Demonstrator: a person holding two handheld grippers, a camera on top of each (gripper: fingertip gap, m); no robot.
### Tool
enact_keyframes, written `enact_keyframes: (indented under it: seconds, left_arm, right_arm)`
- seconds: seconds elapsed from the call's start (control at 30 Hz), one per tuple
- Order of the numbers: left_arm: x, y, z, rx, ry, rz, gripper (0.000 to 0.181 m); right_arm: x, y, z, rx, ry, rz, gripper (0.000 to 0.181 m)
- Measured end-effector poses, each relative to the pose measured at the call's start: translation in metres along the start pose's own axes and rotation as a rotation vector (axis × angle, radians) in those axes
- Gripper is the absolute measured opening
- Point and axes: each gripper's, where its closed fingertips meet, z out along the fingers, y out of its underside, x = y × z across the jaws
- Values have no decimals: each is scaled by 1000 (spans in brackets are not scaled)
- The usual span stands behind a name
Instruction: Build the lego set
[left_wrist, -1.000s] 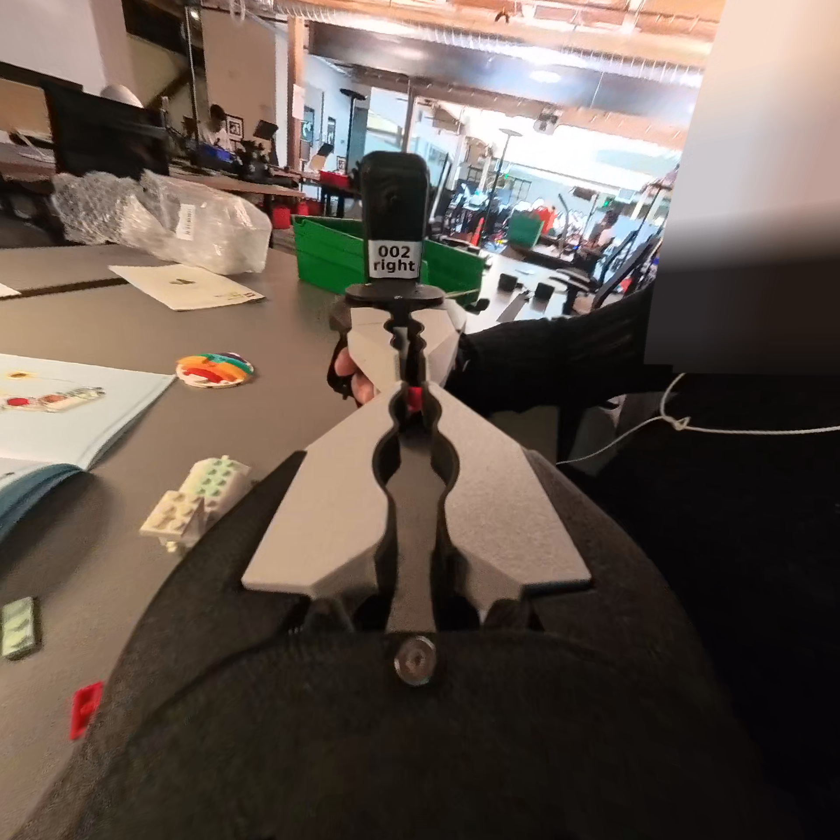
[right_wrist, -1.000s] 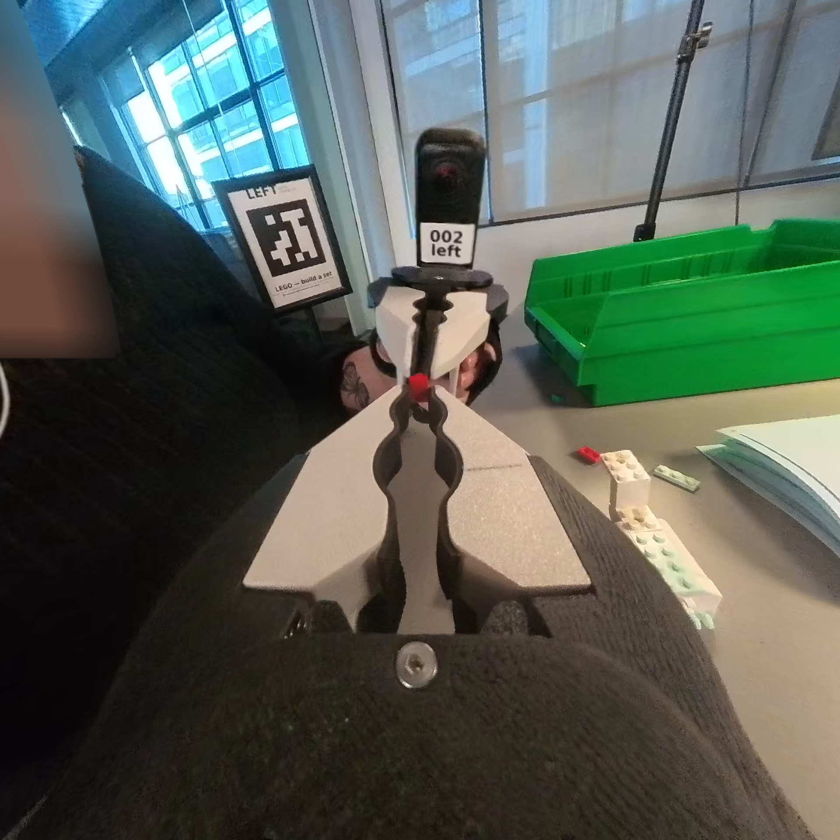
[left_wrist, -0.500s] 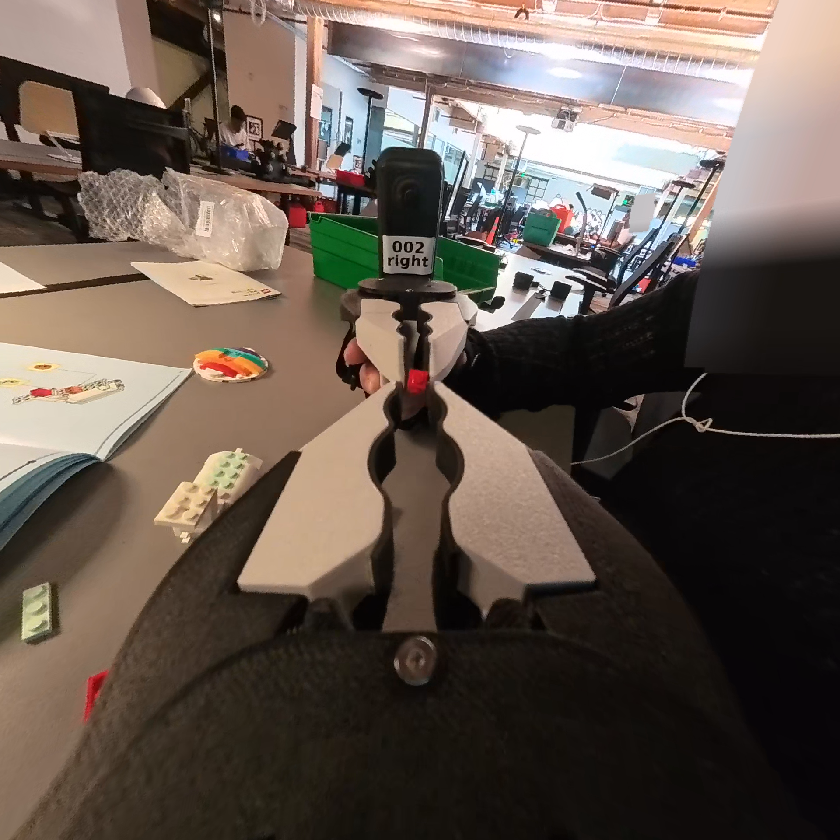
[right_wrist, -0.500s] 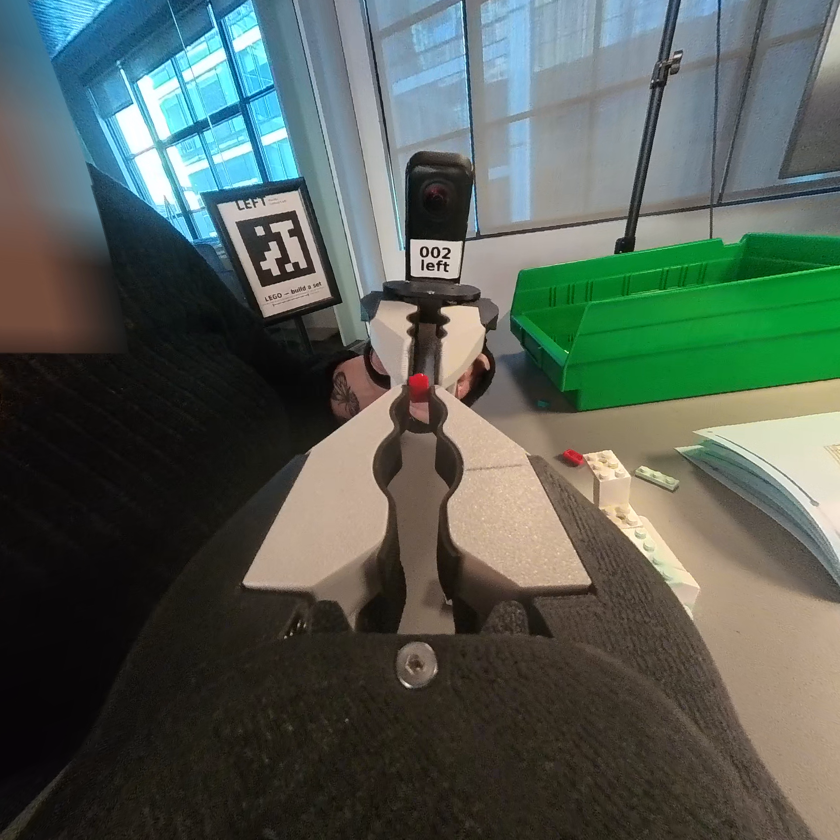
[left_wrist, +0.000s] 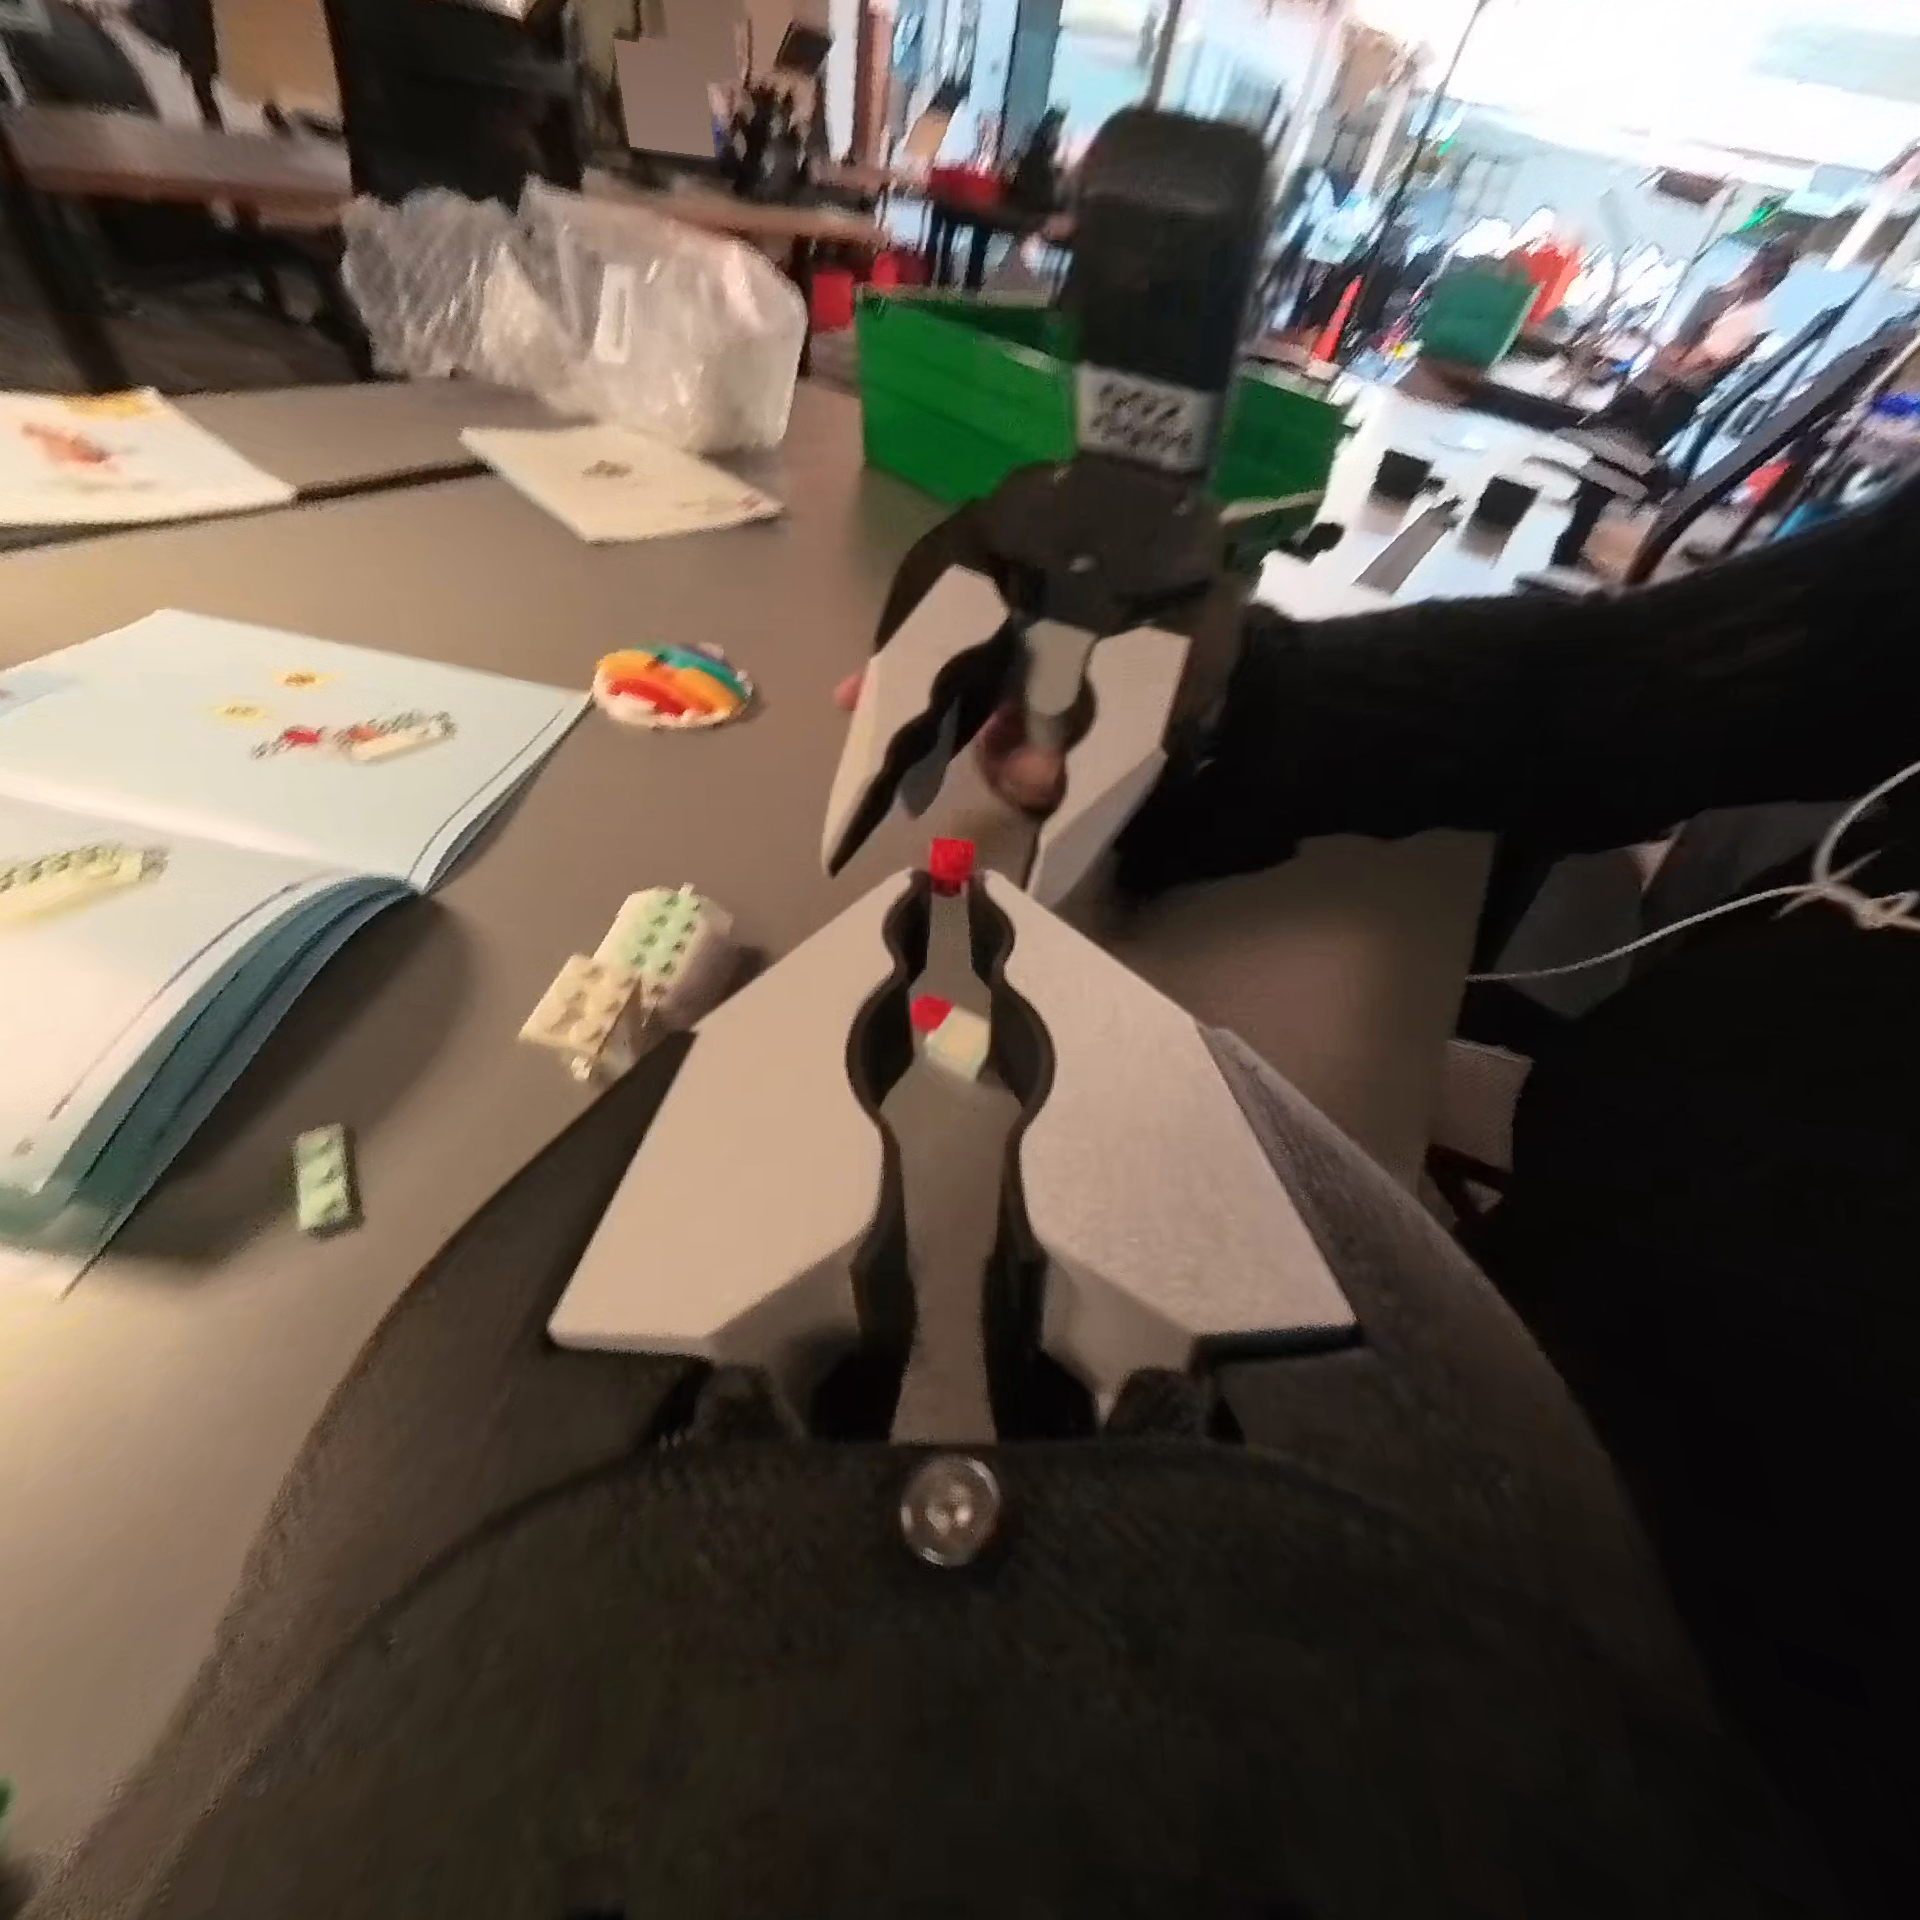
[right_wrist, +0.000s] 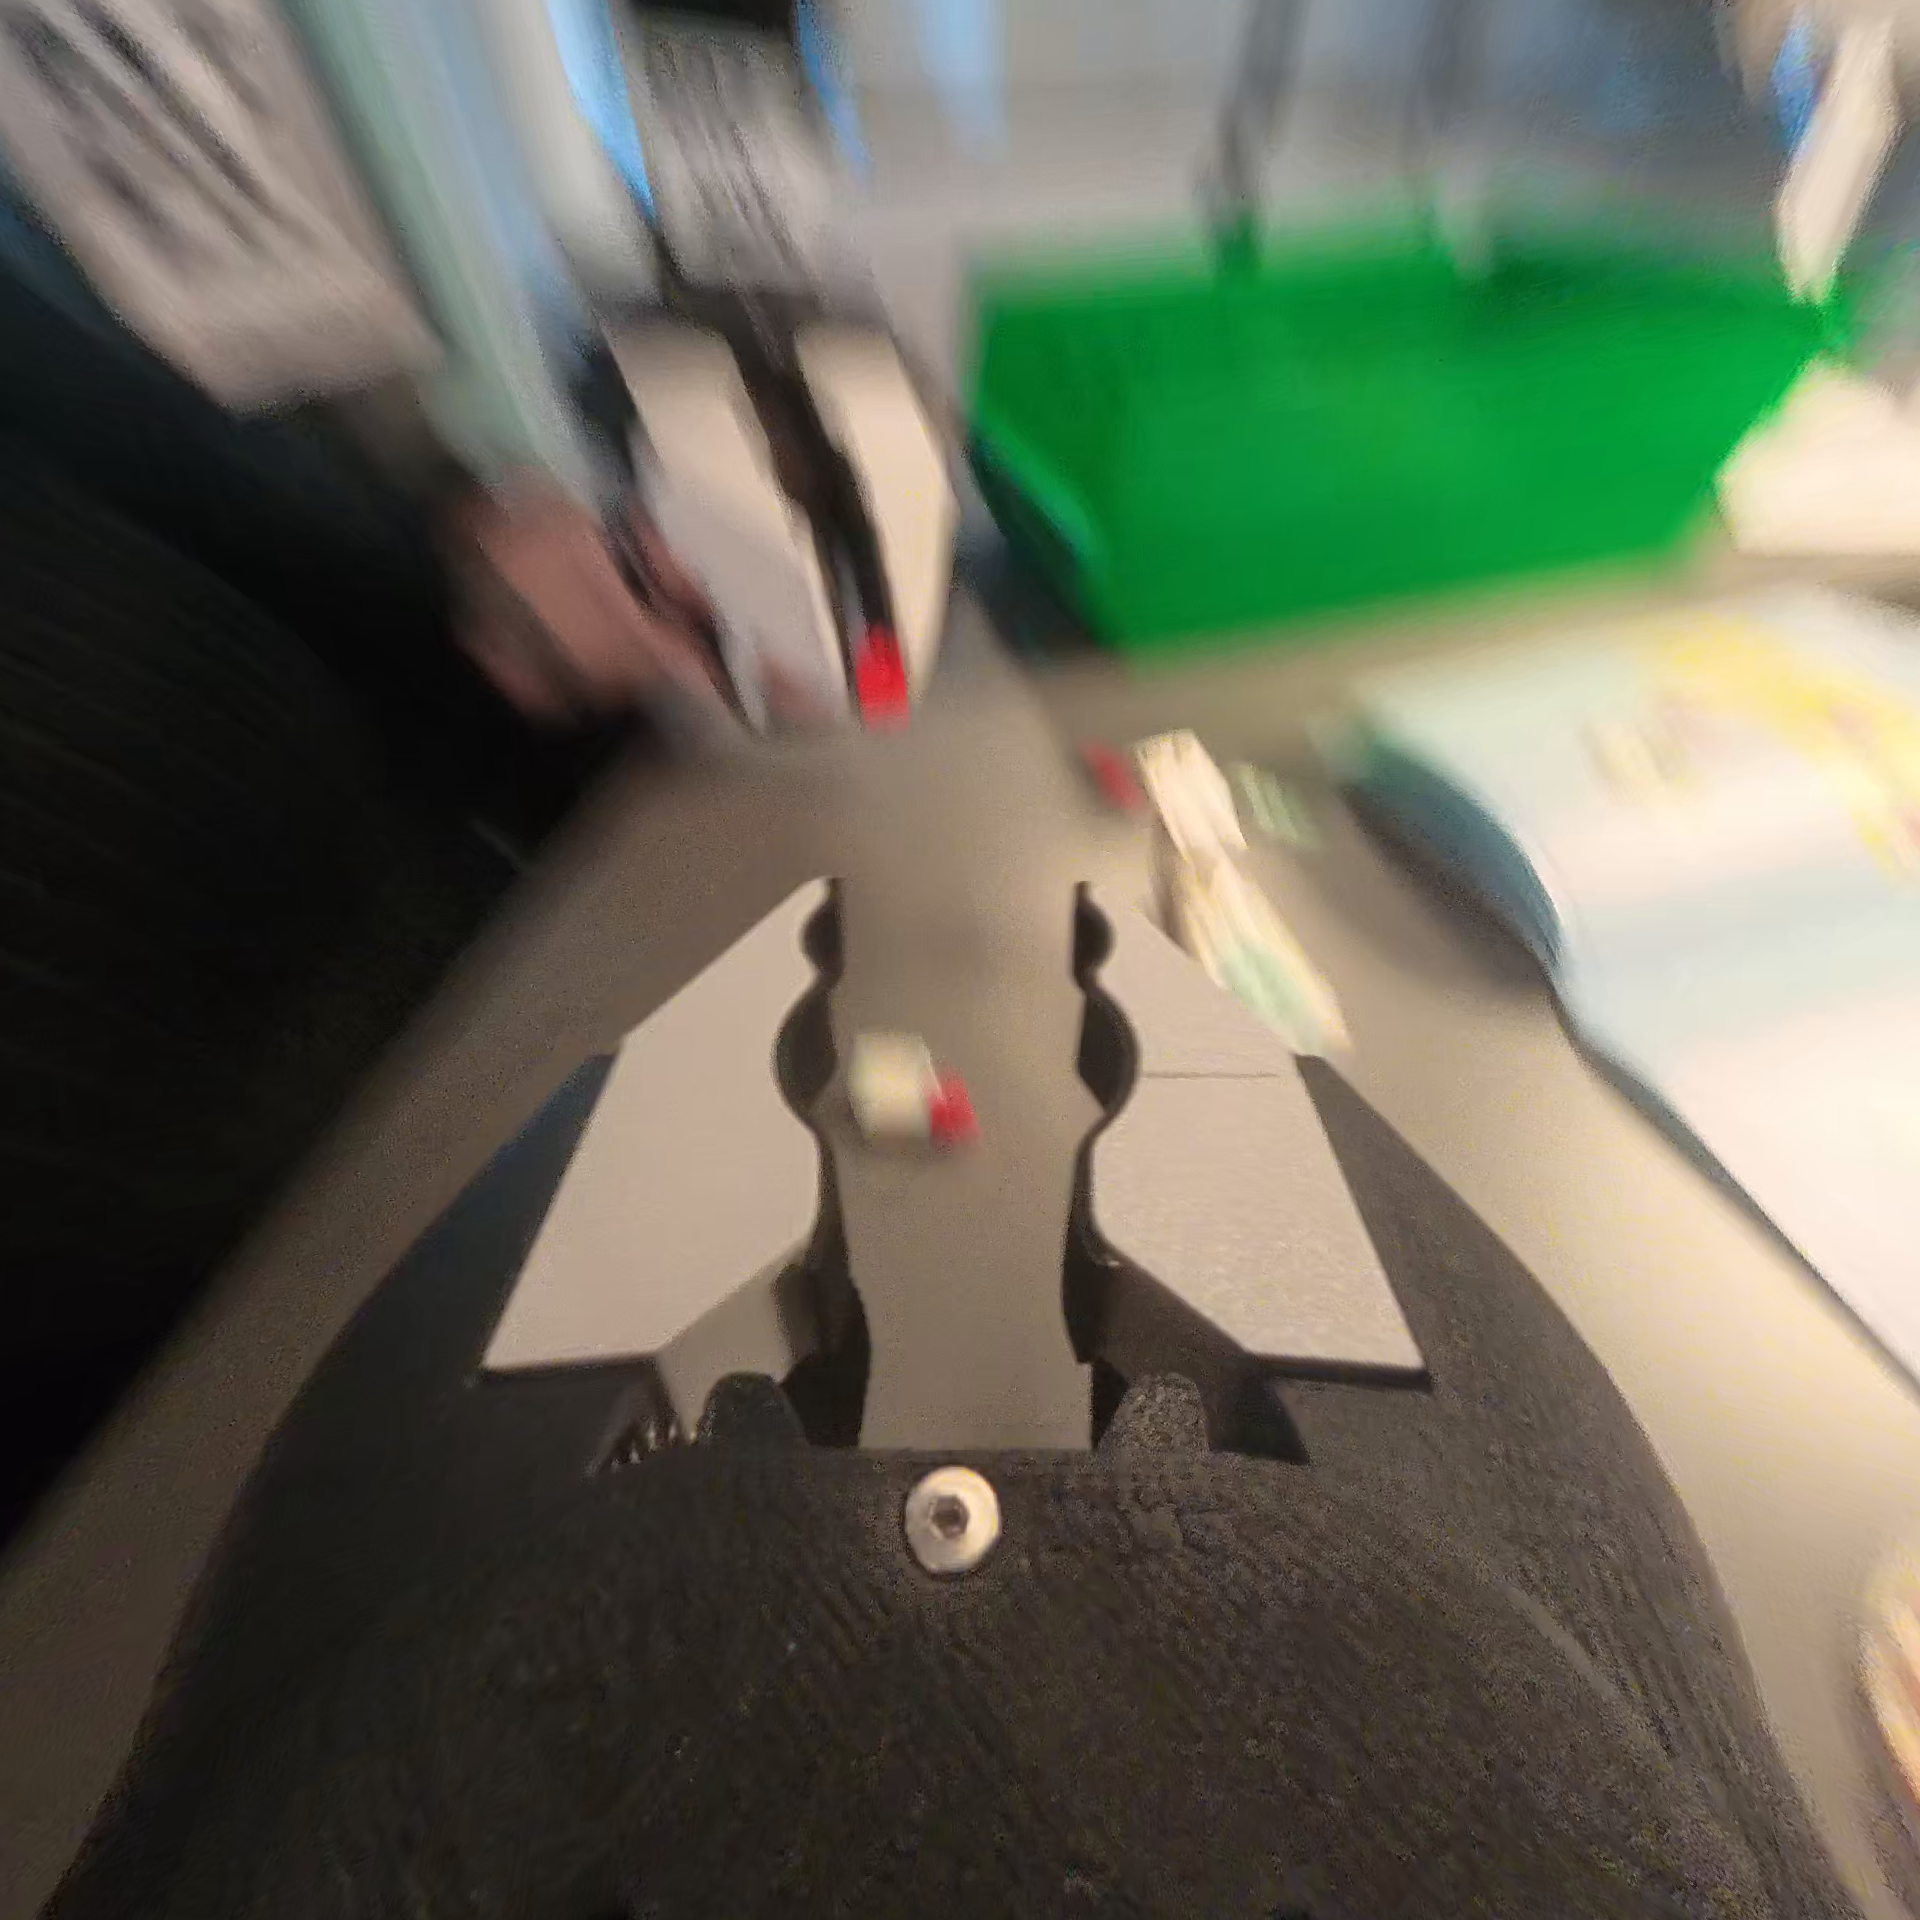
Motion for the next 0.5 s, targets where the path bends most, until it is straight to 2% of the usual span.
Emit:
enact_keyframes:
  seconds: [0.13,0.2,0.37,0.5]
  left_arm:
    - [-8,26,6,-178,14,-100,6]
    - [-9,37,13,-253,54,-185,6]
    - [-9,51,25,-358,117,-299,6]
    - [-5,52,25,-389,165,-325,6]
  right_arm:
    - [-8,40,5,-260,85,-11,58]
    - [-13,50,10,-339,97,-32,59]
    - [-17,51,14,-354,76,7,50]
    - [-15,51,12,-349,88,-49,33]
